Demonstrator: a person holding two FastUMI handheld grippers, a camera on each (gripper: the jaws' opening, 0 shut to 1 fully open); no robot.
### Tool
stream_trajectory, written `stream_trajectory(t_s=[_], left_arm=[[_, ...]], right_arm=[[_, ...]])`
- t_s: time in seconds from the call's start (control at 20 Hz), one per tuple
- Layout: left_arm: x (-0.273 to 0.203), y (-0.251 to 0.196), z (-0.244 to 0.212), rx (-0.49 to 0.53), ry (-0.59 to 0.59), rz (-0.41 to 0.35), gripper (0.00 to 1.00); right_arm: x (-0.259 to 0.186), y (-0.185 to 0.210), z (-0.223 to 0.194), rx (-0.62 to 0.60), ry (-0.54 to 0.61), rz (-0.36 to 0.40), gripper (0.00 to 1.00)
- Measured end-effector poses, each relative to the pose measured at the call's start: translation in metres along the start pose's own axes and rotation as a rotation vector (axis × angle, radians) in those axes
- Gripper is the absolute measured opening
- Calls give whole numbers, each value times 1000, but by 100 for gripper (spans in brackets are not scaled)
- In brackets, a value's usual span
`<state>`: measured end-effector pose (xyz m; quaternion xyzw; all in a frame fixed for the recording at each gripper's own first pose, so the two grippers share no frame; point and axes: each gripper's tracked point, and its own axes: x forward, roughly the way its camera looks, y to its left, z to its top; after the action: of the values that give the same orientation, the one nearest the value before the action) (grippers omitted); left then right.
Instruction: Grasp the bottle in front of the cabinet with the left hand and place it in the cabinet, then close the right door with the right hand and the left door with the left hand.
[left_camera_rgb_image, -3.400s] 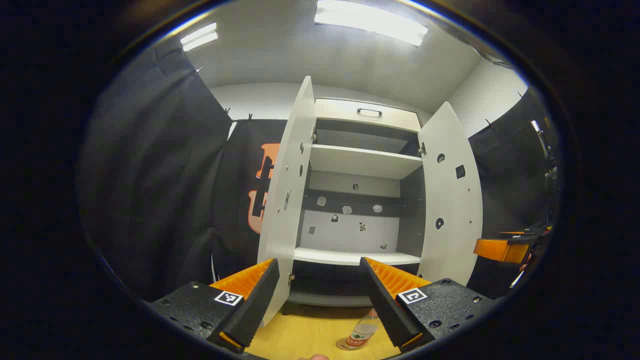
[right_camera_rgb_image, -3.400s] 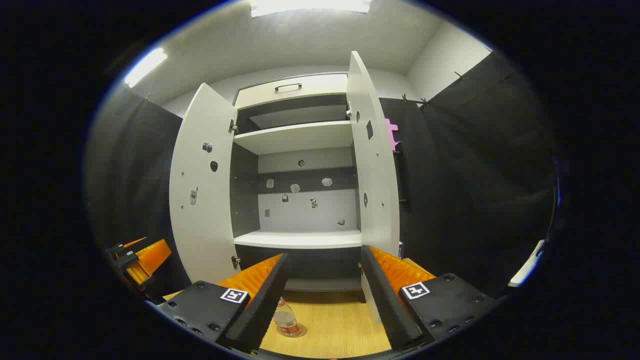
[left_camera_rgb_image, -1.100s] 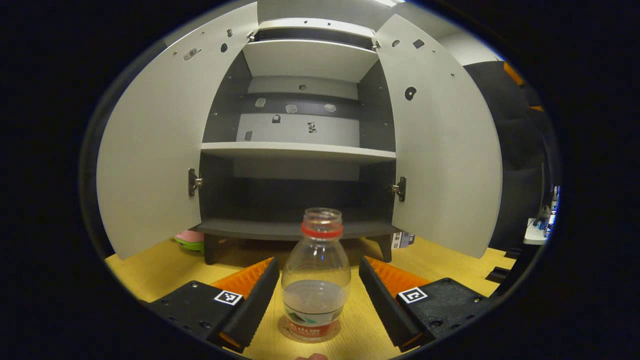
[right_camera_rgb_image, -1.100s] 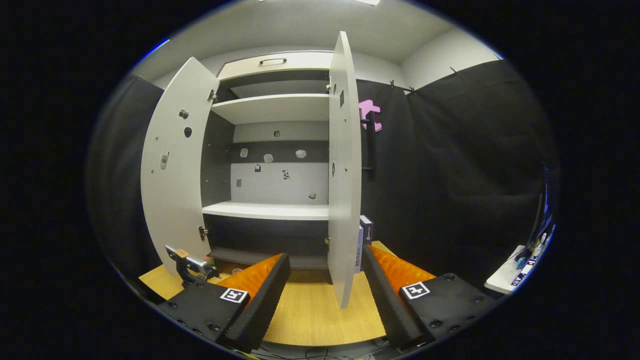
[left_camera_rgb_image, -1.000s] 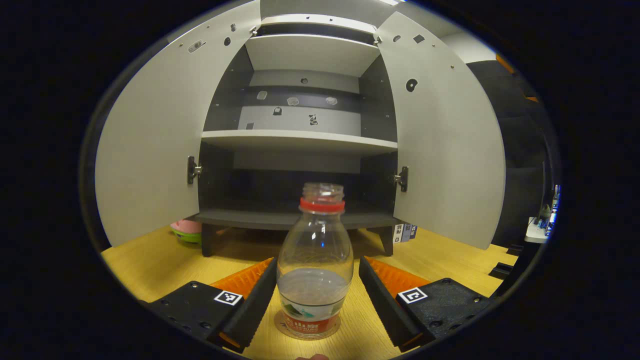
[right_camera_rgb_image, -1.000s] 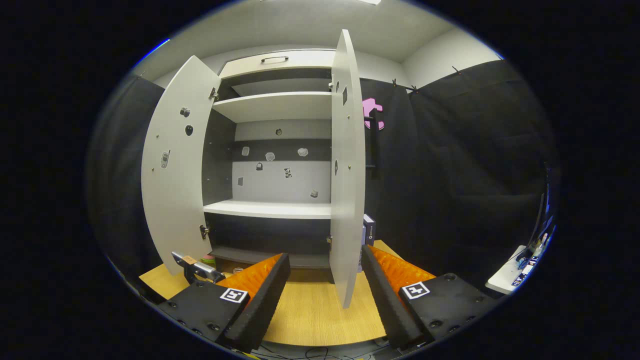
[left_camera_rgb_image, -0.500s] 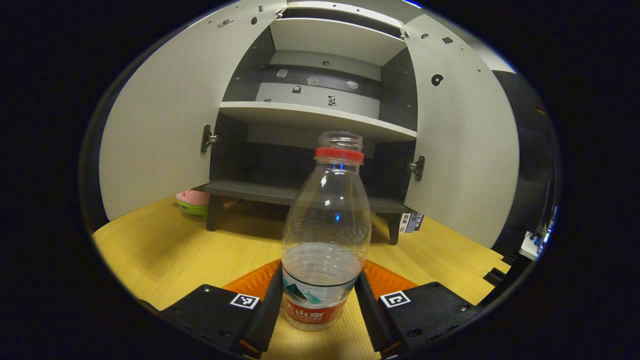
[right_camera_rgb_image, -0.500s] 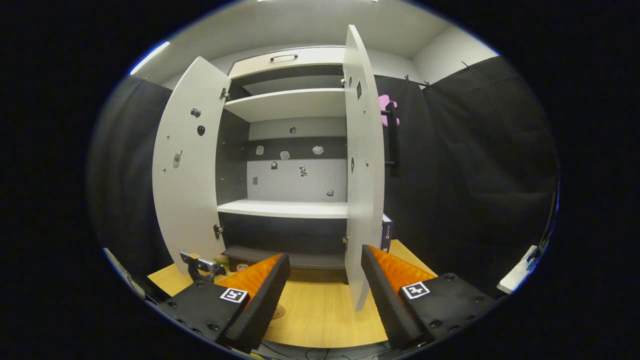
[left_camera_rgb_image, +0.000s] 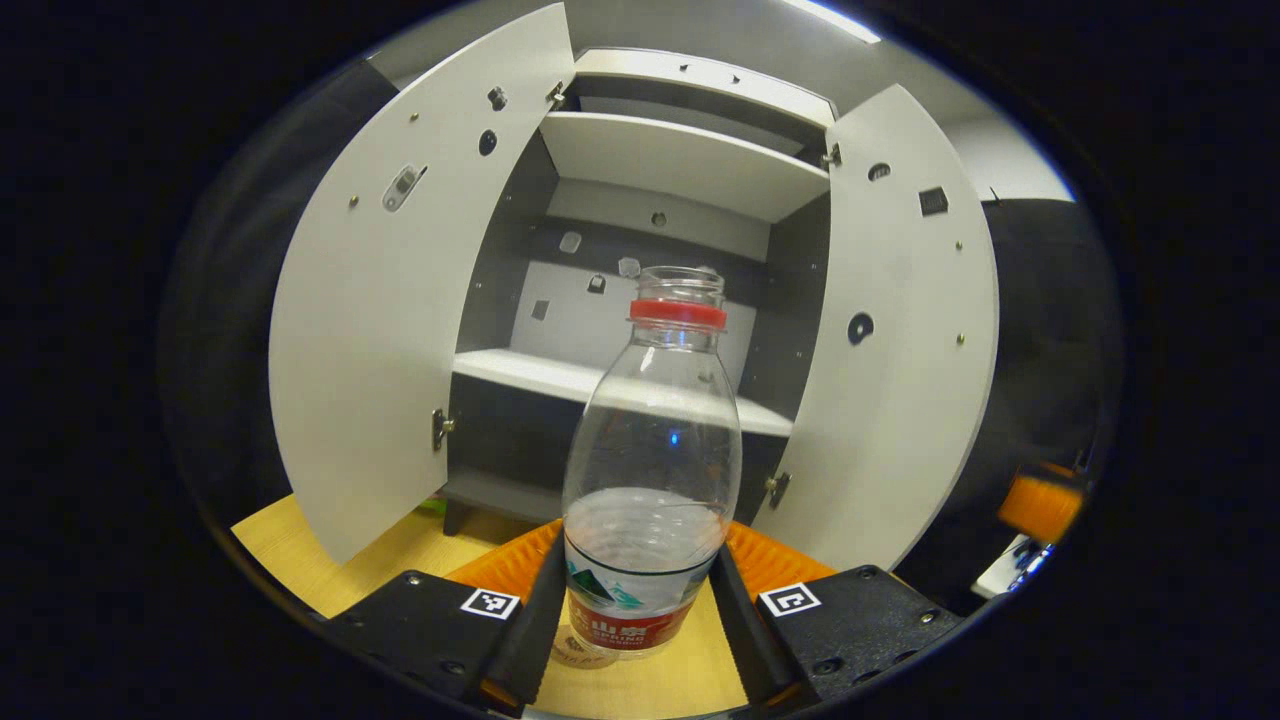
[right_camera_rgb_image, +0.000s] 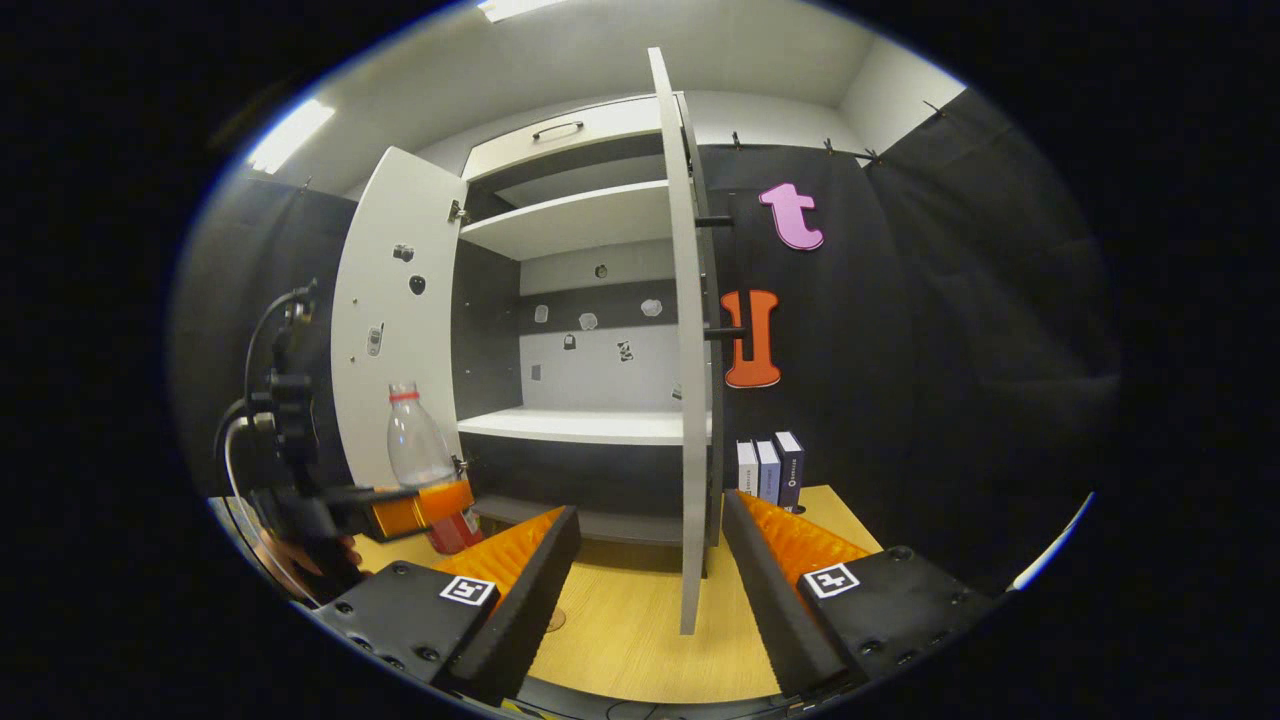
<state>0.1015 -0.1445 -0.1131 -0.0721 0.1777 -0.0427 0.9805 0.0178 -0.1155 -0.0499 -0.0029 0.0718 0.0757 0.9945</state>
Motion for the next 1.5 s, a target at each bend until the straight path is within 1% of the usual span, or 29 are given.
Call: stream_trajectory(t_s=[0.1, 0.2, 0.25, 0.35, 0.4, 0.5, 0.55, 0.7, 0.9, 1.0, 1.1, 1.3, 1.4, 1.5], left_arm=[[16, -12, 52, -14, -50, -12, 73], [46, -29, 98, 14, -87, -65, 73], [62, -36, 114, 41, -88, -90, 73], [104, -43, 143, 101, -109, -99, 74], [127, -46, 154, 121, -115, -99, 73], [179, -47, 163, 155, -102, -104, 73], [205, -47, 163, 159, -86, -107, 73], [276, -40, 146, 128, -17, -93, 73], [338, -18, 111, 96, 83, -47, 74], [351, -9, 97, 116, 114, -29, 74], [358, 0, 89, 122, 121, -10, 74], [366, 10, 81, 131, 133, -6, 74], [368, 14, 74, 142, 156, -7, 75], [368, 16, 75, 147, 142, -3, 76]], right_arm=[[-1, -25, -3, -2, -5, -10, 96], [-1, -51, -6, 3, -5, -58, 96], [-3, -63, -10, 9, -1, -82, 96], [-5, -83, -10, 21, -3, -142, 96], [-5, -95, -10, 27, -1, -183, 96], [-6, -112, -11, 52, 1, -258, 96], [-4, -117, -10, 67, -1, -288, 96], [-7, -137, -11, 101, -5, -396, 96], [-17, -149, -12, 131, -6, -504, 96], [-22, -156, -11, 133, -10, -550, 96], [-24, -165, -15, 146, -10, -582, 96], [-26, -170, -18, 155, -4, -613, 96], [-26, -172, -18, 148, -4, -618, 96], [-25, -173, -17, 148, -4, -617, 96]])
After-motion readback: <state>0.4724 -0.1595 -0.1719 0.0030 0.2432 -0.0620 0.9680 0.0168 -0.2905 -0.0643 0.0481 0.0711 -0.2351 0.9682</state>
